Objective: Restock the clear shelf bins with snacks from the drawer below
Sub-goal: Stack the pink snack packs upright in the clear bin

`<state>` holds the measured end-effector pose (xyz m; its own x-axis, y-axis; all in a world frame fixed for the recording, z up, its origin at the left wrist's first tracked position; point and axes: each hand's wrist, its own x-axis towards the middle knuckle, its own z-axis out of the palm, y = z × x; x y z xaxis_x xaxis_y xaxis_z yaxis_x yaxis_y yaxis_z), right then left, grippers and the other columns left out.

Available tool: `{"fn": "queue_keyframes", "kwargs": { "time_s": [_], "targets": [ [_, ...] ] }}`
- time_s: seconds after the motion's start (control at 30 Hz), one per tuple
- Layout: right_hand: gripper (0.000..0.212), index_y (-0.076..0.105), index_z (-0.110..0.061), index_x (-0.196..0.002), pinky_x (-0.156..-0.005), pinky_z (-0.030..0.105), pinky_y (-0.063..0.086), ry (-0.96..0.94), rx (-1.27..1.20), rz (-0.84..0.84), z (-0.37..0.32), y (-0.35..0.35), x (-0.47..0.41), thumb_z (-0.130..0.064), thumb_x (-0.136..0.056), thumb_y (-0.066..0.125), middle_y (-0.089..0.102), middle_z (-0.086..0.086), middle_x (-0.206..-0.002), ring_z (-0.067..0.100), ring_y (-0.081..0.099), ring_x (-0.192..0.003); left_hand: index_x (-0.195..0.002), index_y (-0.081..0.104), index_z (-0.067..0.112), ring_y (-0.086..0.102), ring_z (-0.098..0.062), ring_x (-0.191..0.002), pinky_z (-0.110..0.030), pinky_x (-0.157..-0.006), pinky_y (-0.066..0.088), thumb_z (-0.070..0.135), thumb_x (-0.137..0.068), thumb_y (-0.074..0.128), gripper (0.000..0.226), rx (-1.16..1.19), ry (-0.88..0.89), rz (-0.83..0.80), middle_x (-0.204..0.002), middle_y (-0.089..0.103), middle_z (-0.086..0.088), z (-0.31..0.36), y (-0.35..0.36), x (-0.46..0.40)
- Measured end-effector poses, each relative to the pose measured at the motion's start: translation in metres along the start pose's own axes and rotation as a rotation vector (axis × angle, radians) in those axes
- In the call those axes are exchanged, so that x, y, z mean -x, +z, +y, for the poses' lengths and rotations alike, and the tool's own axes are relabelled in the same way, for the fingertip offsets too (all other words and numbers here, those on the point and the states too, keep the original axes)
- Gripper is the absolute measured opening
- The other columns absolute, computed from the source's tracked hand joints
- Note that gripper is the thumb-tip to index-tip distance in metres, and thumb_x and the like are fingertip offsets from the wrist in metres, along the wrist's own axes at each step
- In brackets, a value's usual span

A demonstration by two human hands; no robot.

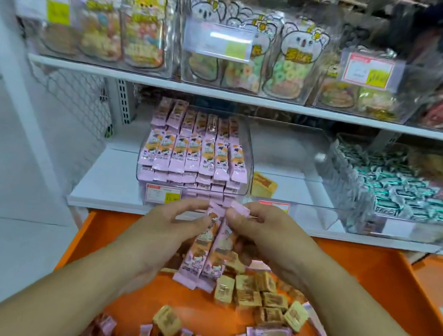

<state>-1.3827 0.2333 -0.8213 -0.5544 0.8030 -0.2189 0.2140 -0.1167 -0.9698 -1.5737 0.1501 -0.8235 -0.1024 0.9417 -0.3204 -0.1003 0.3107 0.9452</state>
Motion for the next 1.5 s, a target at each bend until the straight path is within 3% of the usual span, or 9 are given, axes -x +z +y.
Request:
{"fn": "queue_keyframes", "kwargs": {
  "time_s": [0.13,0.23,0.4,0.53,0.67,0.87,0.97,1.17,1.5],
  "targets": [
    [0.025,0.067,0.002,-0.114,-0.056,0.038,0.051,0.01,-0.052,-0.003,-0.004,-0.007,-0.008,-0.011,-0.095,0.076,0.064,0.015,-0.077,0.031,0.058,-0.067,-0.121,0.07,0.048,0.059,-0.009,-0.111,-0.046,-0.109,0.04,0.035,-0.092,0.077,0.033,0.085,-0.013,-0.009,-0.118,0.065,0.012,0.004,-0.002,-0.011],
    [0.039,0.066,-0.005,-0.112,-0.061,0.041,0.05,0.011,0.007,0.111,-0.009,-0.008,-0.019,-0.029,-0.087,0.082,0.072,0.017,-0.081,0.035,0.061,-0.068,-0.128,0.063,0.04,0.076,-0.003,-0.088,-0.034,-0.088,0.052,0.012,-0.086,0.08,0.054,0.046,-0.008,-0.104,-0.096,0.079,0.014,0.005,-0.006,-0.021],
    [0.042,0.049,-0.021,-0.113,-0.072,0.048,0.062,0.022,0.112,0.263,-0.014,0.002,-0.032,-0.048,-0.093,0.074,0.078,0.007,-0.093,0.03,0.075,-0.08,-0.108,0.056,0.041,0.063,0.022,-0.069,-0.007,-0.059,0.05,-0.009,-0.086,0.074,0.058,-0.04,0.051,-0.14,-0.071,0.068,0.039,0.013,-0.01,-0.03],
    [0.038,0.05,-0.025,-0.106,-0.087,0.049,0.06,-0.039,0.181,0.332,-0.012,0.011,-0.029,-0.054,-0.092,0.071,0.07,0.005,-0.106,0.024,0.073,-0.096,-0.115,0.058,0.04,0.07,0.013,-0.087,-0.02,-0.08,0.052,0.011,-0.085,0.082,0.048,-0.072,0.126,-0.064,-0.084,0.071,0.038,0.019,-0.013,-0.027],
    [0.044,0.055,-0.041,-0.11,-0.097,0.05,0.057,-0.083,0.068,0.173,-0.011,0.012,-0.018,-0.042,-0.079,0.088,0.077,0.0,-0.106,0.018,0.075,-0.101,-0.12,0.059,0.04,0.072,-0.003,-0.105,-0.038,-0.101,0.053,0.025,-0.084,0.085,0.047,-0.13,0.208,0.055,-0.108,0.076,0.022,0.02,-0.014,-0.021],
    [0.068,0.054,-0.039,-0.125,-0.087,0.038,0.061,-0.147,0.05,0.119,-0.012,0.02,-0.002,0.0,-0.079,0.087,0.075,0.006,-0.099,0.02,0.075,-0.092,-0.107,0.076,0.042,0.068,0.012,-0.096,-0.026,-0.095,0.054,0.032,-0.096,0.071,0.015,-0.241,0.223,0.04,-0.1,0.074,0.033,0.026,-0.014,0.0],
    [0.069,0.054,-0.038,-0.129,-0.086,0.033,0.061,-0.172,0.061,0.155,-0.015,0.023,0.002,0.0,-0.081,0.085,0.074,0.005,-0.101,0.018,0.075,-0.094,-0.081,0.073,0.057,0.066,0.018,-0.085,-0.015,-0.082,0.052,0.019,-0.096,0.071,0.04,-0.288,0.213,-0.016,-0.086,0.07,0.04,0.026,-0.02,0.004],
    [0.065,0.052,-0.034,-0.142,-0.094,0.032,0.059,-0.233,0.048,0.174,-0.019,0.026,0.003,-0.003,-0.09,0.077,0.074,-0.012,-0.112,0.009,0.072,-0.108,-0.142,0.048,0.045,0.072,-0.009,-0.104,-0.042,-0.094,0.06,0.013,-0.077,0.092,0.085,-0.37,0.255,0.023,-0.116,0.071,0.023,0.031,-0.032,0.006],
    [0.058,0.061,-0.032,-0.128,-0.085,0.024,0.057,-0.322,0.111,0.176,-0.014,0.034,-0.021,0.001,-0.085,0.082,0.058,-0.014,-0.121,0.008,0.071,-0.099,-0.134,0.062,0.042,0.065,0.003,-0.118,-0.022,-0.099,0.055,0.014,-0.086,0.084,0.06,-0.444,0.479,0.137,-0.137,0.06,0.017,0.029,-0.04,-0.011]
  ]
}}
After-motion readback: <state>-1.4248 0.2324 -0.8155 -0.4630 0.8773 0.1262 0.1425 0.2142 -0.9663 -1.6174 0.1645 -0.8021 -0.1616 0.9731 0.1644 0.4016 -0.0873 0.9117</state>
